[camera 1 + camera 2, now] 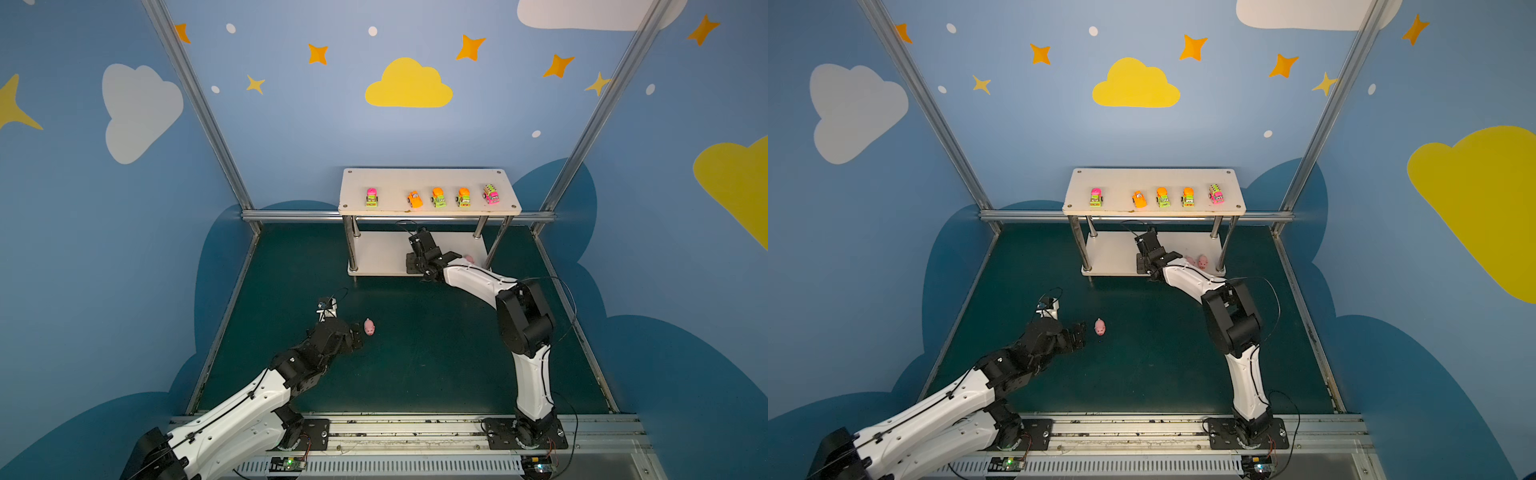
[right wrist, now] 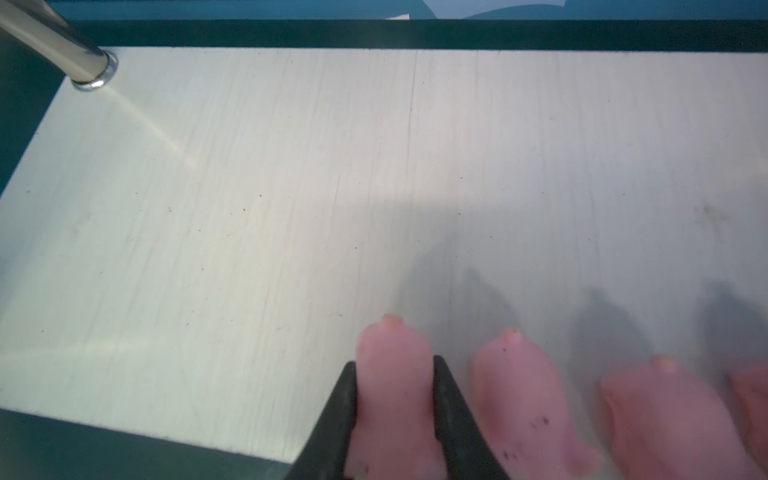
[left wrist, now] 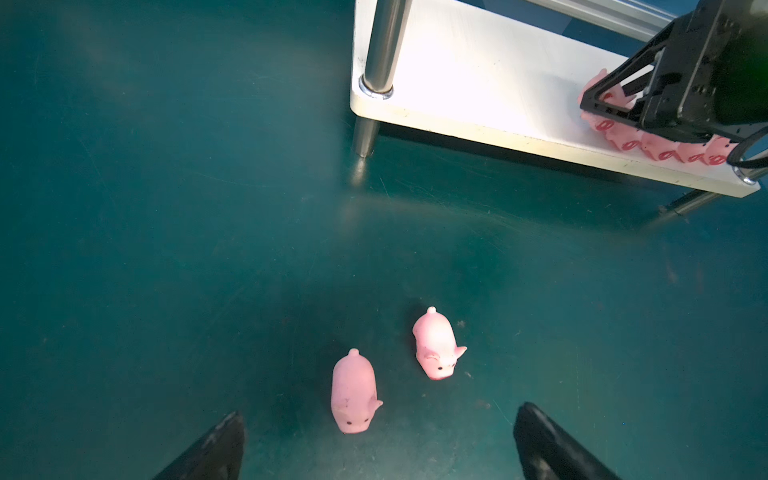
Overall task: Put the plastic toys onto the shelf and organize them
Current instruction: 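Carry the pig with the right gripper to the lower shelf and release beside the row, then withdraw the right gripper from the shelf while the left gripper moves toward the table pigs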
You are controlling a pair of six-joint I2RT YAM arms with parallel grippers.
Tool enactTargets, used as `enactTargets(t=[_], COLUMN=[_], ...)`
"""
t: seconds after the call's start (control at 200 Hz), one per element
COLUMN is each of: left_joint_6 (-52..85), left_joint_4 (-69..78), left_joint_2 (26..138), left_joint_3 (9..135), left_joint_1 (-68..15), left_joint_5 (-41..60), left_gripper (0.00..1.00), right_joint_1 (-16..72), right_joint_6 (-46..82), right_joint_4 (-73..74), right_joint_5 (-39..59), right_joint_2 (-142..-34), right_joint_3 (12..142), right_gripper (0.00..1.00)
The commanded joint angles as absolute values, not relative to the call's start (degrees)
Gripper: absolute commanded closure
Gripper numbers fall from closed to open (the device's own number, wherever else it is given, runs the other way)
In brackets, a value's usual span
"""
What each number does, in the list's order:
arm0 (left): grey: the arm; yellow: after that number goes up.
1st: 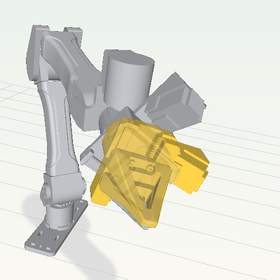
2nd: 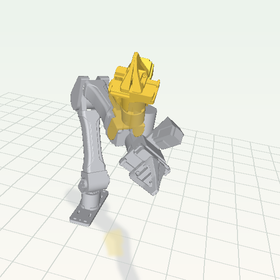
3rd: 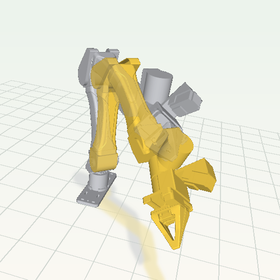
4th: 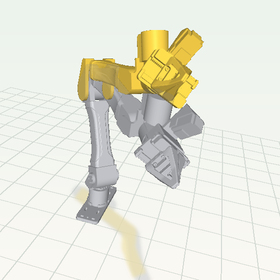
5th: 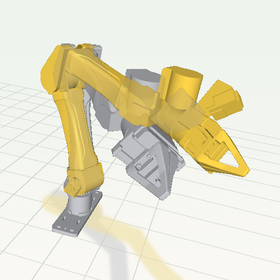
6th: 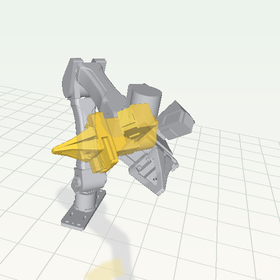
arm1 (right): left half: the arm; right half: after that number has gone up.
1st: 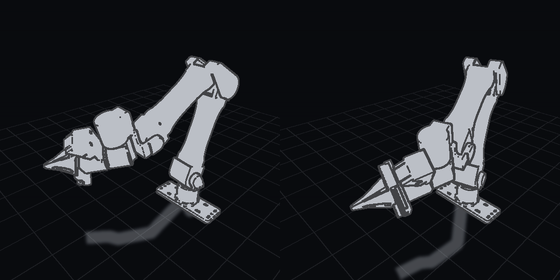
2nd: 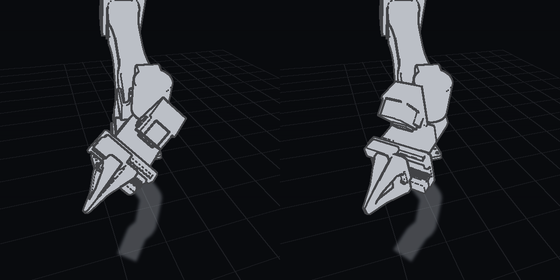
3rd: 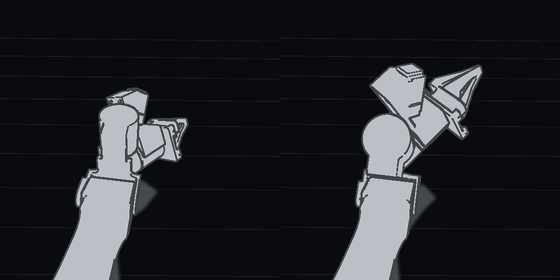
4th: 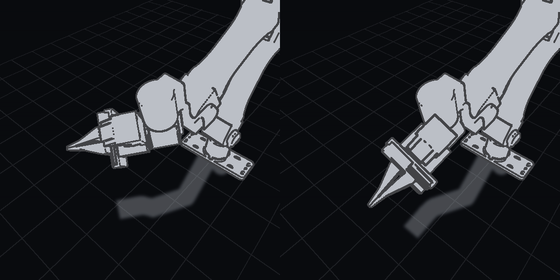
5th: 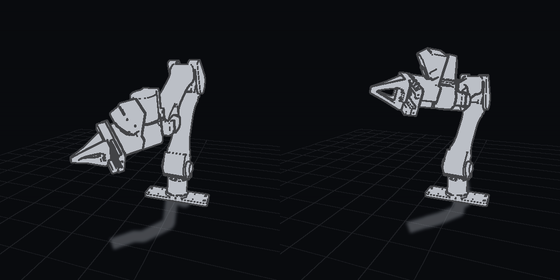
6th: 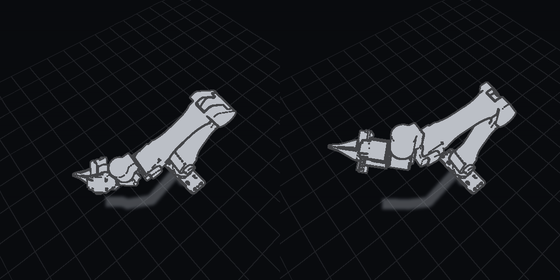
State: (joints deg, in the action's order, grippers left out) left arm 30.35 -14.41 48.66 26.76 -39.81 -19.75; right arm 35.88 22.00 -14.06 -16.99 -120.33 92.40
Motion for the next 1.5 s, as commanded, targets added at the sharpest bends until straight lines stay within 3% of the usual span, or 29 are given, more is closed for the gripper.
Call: enactTargets(t=[0.0,0.946,1.267,1.497], left_joint_6=[29.6,30.0,30.8,32.6], left_joint_4=[-13.5,-16.1,-18.8,-19.9], left_joint_2=[48.9,45.7,41.5,39.4], left_joint_3=[28.0,28.0,27.5,26.9], left_joint_1=[-39.3,-38.9,-38.9,-39.0], left_joint_5=[-19.2,-18.3,-16.7,-13.7], left_gripper=[0.00,0.00,0.00,0.00], right_joint_1=[35.8,36.4,38.2,40.7], right_joint_6=[22.3,24.0,24.1,25.7], right_joint_4=[-14.9,-15.4,-15.7,-17.1], right_joint_5=[-16.5,-15.3,-17.3,-17.2], right_joint_2=[-121.4,-116.2,-110.8,-106.3], right_joint_3=[93.8,91.4,87.3,82.9], right_gripper=[0.73,0.46,0.31,0.30])
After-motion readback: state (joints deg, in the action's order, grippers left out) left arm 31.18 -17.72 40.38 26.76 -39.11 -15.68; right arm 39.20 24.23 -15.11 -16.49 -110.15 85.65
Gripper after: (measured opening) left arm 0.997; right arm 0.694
